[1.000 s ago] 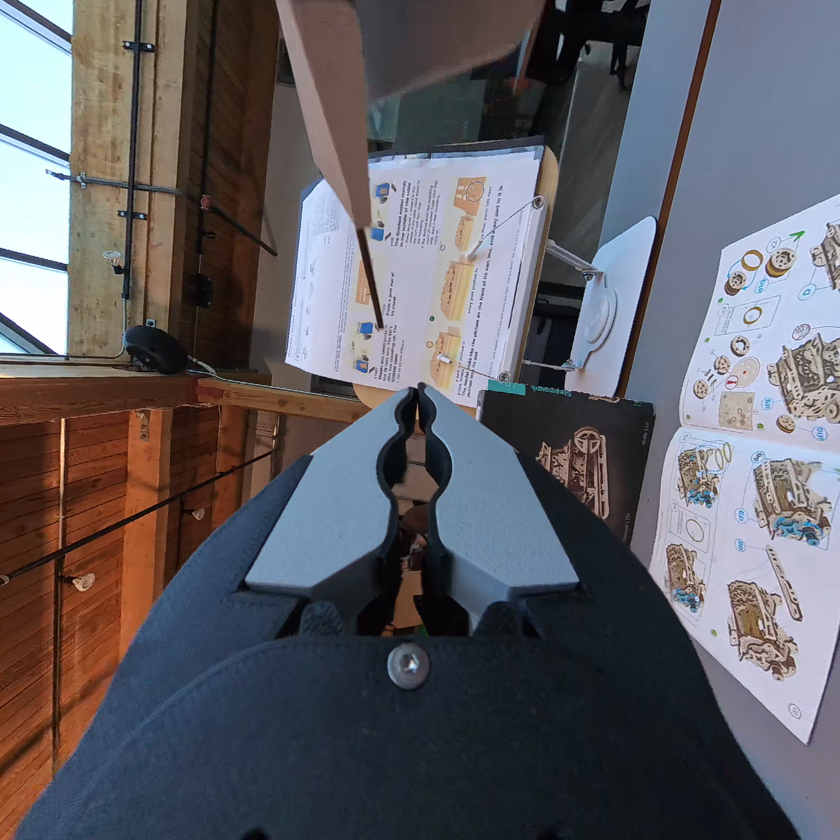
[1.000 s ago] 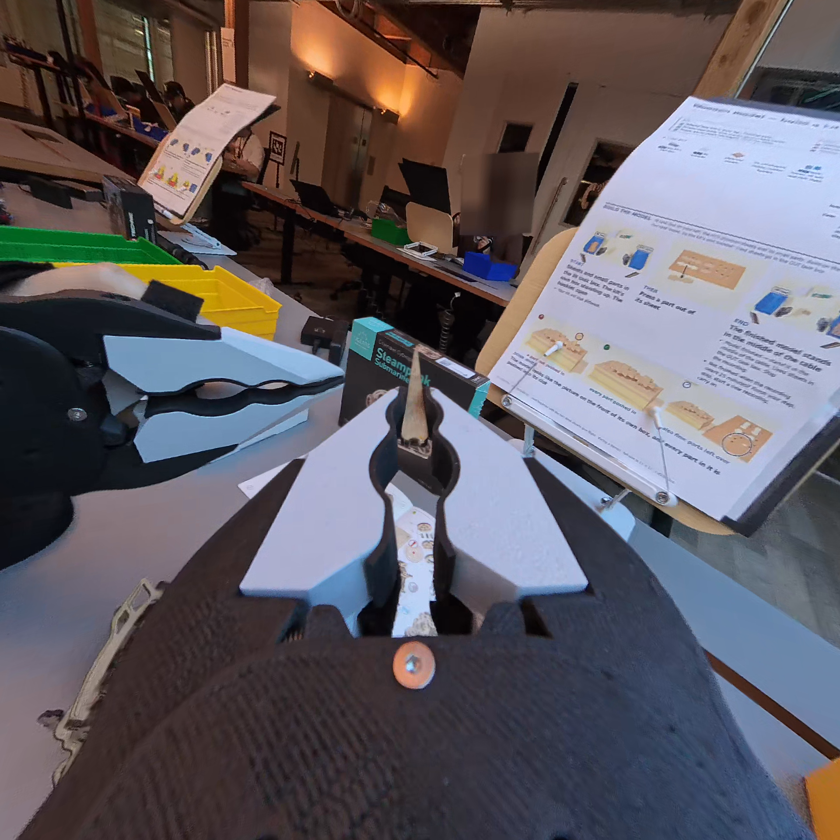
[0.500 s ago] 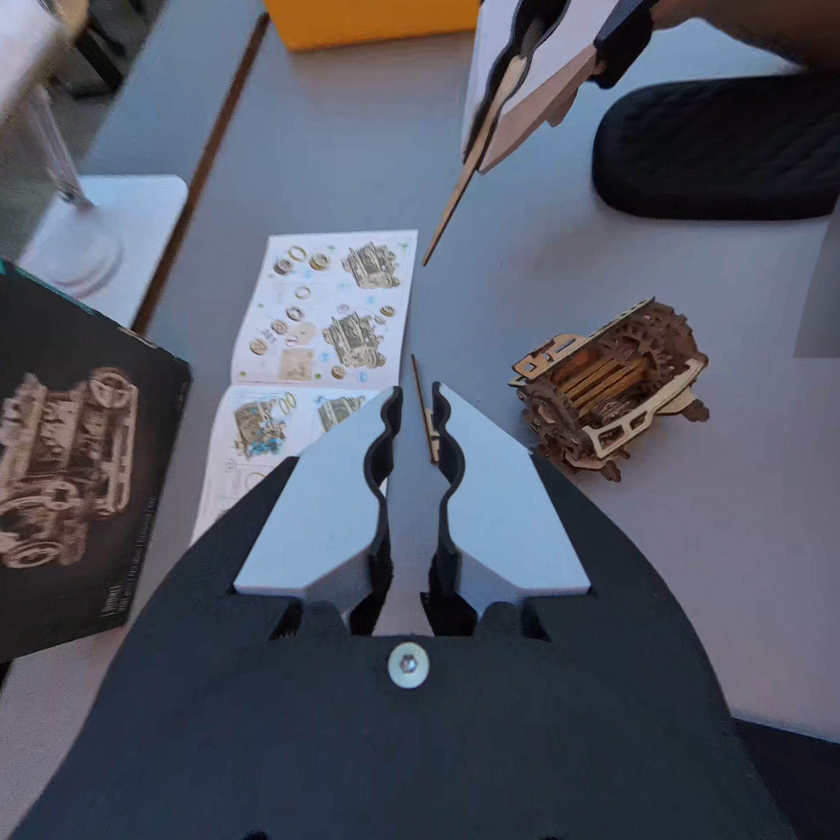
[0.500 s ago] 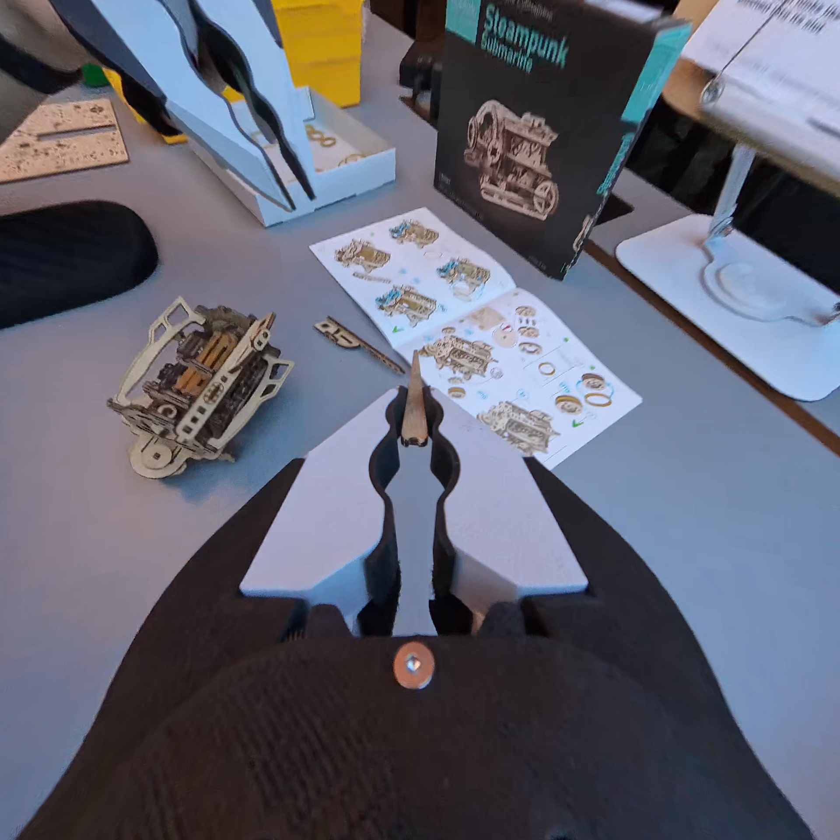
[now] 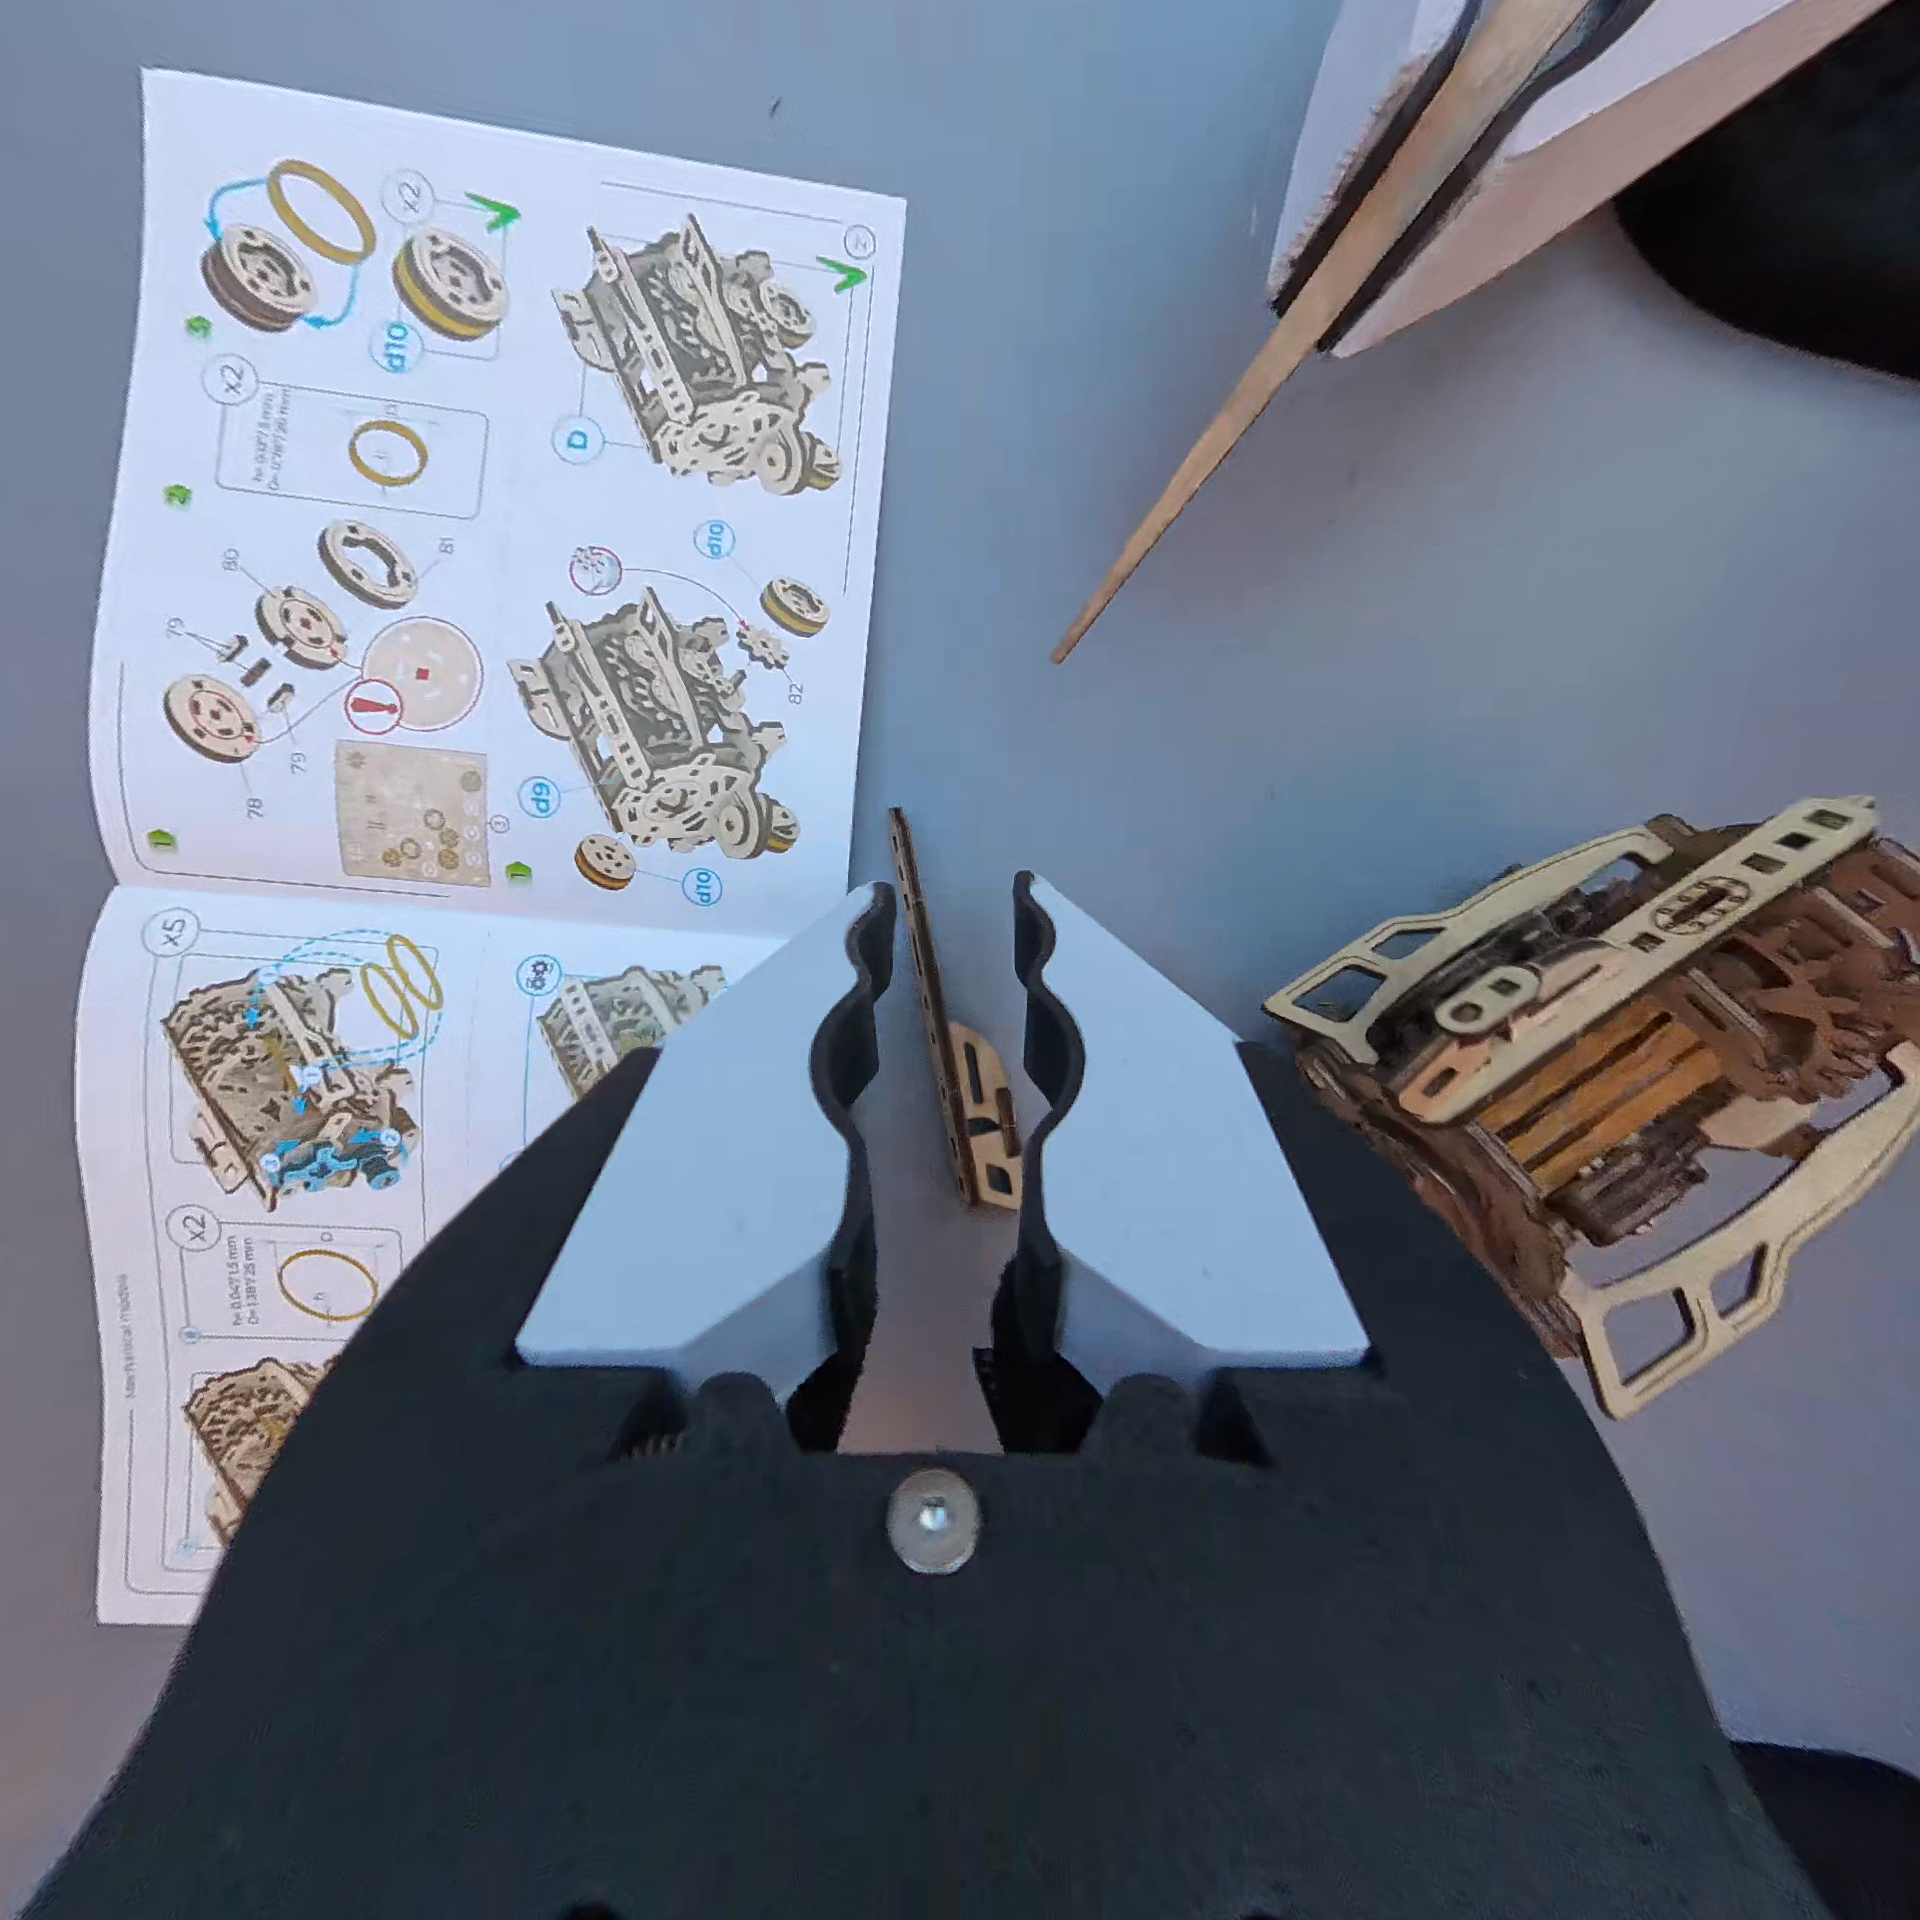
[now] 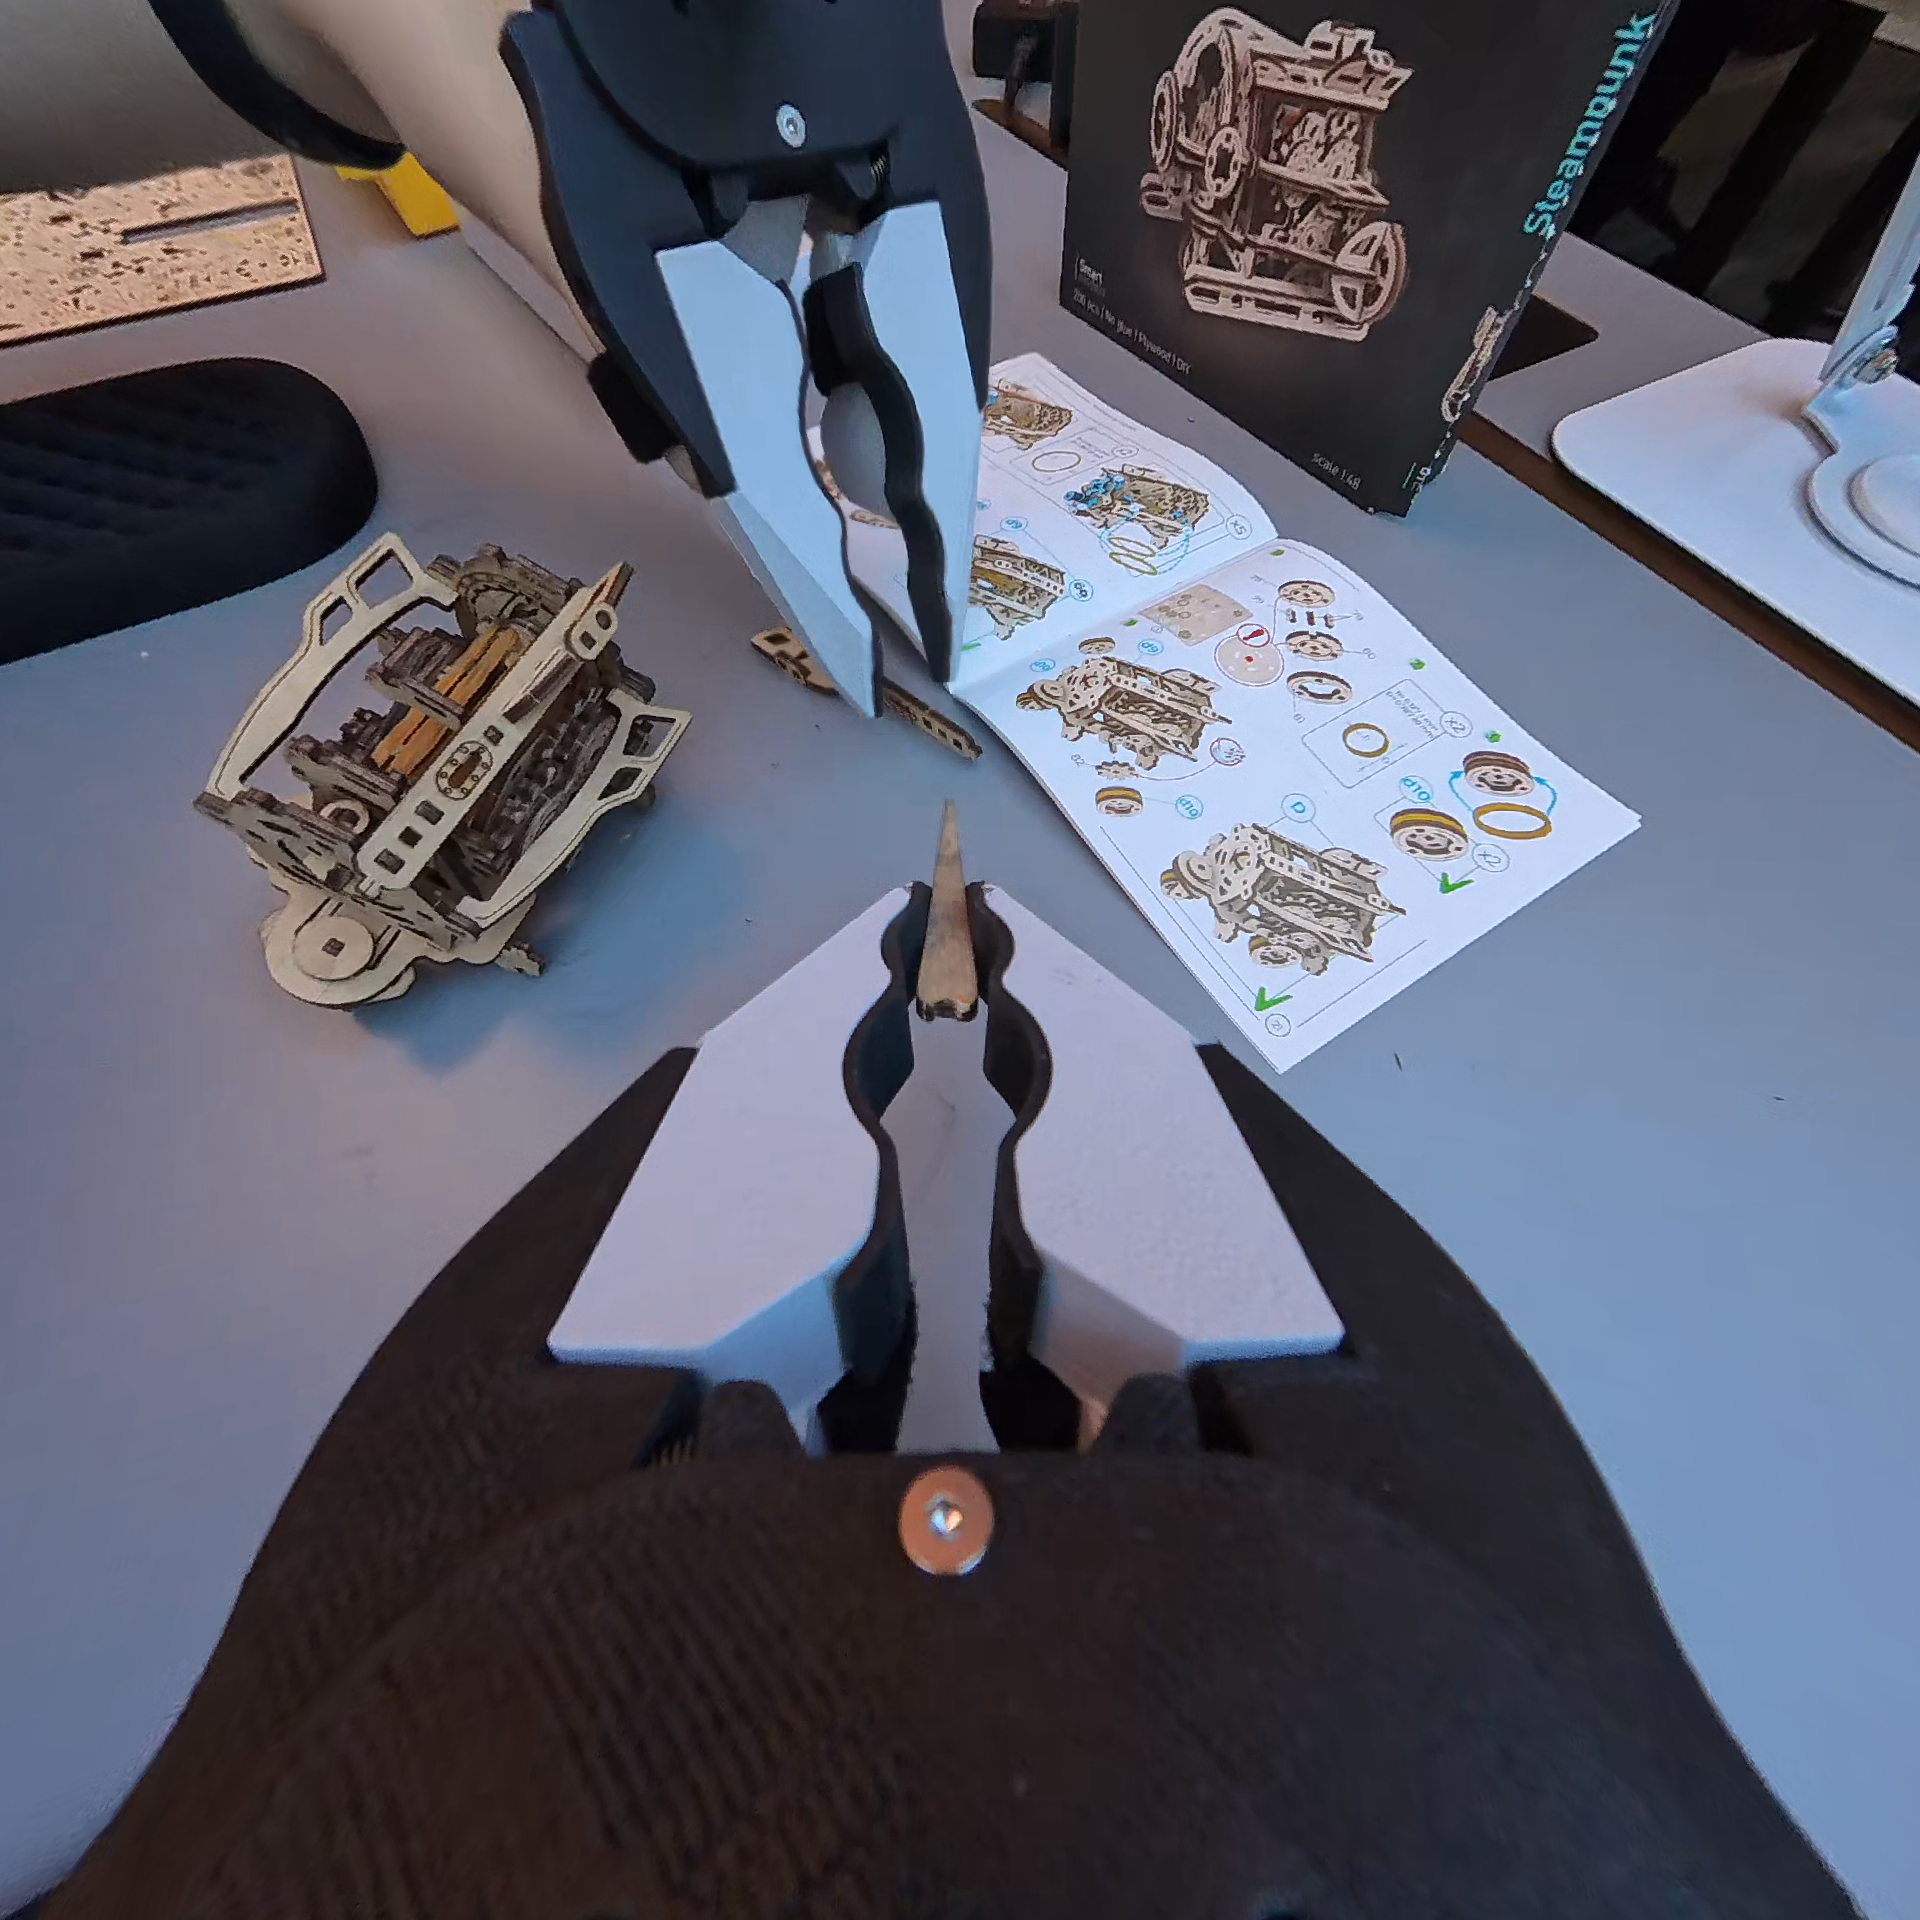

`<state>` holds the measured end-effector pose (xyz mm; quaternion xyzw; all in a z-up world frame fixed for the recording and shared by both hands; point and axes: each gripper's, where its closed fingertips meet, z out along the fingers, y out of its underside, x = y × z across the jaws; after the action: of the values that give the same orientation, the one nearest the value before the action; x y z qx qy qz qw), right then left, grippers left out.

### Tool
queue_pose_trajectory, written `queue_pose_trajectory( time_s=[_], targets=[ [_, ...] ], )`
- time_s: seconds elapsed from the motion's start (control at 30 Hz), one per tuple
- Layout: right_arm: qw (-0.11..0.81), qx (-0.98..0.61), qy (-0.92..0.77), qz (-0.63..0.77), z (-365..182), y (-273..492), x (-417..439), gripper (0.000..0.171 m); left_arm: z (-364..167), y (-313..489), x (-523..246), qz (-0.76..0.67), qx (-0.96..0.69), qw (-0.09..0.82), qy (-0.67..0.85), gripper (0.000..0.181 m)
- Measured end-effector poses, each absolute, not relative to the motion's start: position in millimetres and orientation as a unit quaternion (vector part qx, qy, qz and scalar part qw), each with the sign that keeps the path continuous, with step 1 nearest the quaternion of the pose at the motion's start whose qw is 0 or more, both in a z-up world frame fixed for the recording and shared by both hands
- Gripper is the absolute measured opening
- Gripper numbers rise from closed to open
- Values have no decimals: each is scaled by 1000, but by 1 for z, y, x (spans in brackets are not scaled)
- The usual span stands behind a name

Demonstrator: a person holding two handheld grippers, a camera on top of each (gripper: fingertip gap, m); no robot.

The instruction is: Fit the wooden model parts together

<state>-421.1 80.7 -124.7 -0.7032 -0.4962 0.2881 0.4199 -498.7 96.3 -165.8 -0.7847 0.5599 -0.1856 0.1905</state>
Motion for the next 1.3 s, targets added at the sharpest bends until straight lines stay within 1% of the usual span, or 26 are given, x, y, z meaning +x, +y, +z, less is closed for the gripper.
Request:
queue_pose_trajectory(
  time_s=[0.03, 0.13, 0.23, 0.37, 0.4, 0.43, 0.5, 0.53, 0.6, 0.73, 0.8, 0.87, 1.03, 1.1, 1.3],
  targets=[
    [423, -702, -500, 282, -125, 81, -420, 5, -170, 99, -499, -173, -787, 189, 561, 22],
    [430, -693, -507, 278, -124, 79, -422, 5, -180, 108, -504, -119, -788, 194, 572, 19],
    [432, -691, -513, 271, -126, 79, -423, 5, -185, 101, -502, -129, -786, 179, 578, 10],
    [439, -688, -515, 262, -127, 80, -423, 5, -186, 95, -509, -130, -795, 152, 573, 8],
    [442, -687, -514, 262, -125, 80, -423, 5, -186, 92, -512, -131, -798, 141, 572, 1],
    [447, -685, -513, 263, -123, 81, -423, 5, -186, 90, -514, -132, -798, 137, 572, 0],
    [460, -677, -509, 266, -113, 82, -425, 5, -184, 94, -515, -131, -797, 152, 570, 0],
    [469, -670, -509, 268, -104, 83, -426, 5, -177, 98, -512, -137, -793, 178, 567, 0],
    [504, -644, -516, 256, -72, 87, -428, 5, -143, 109, -502, -174, -783, 249, 542, 0],
    [615, -536, -536, 217, 40, 87, -435, 5, -26, 120, -484, -315, -731, 407, 447, 0],
    [656, -503, -541, 155, 86, 92, -439, 4, 24, 121, -487, -345, -696, 472, 416, 0],
    [673, -472, -558, 114, 116, 87, -448, 5, 57, 117, -492, -348, -674, 514, 401, 0],
    [681, -436, -583, 71, 139, 73, -471, 6, 95, 111, -525, -322, -656, 598, 329, 0],
    [677, -412, -607, 57, 138, 65, -482, 6, 101, 109, -535, -328, -652, 610, 308, 0],
    [693, -408, -594, 20, 139, 69, -499, 6, 106, 101, -541, -332, -638, 623, 309, 0]
  ],
)
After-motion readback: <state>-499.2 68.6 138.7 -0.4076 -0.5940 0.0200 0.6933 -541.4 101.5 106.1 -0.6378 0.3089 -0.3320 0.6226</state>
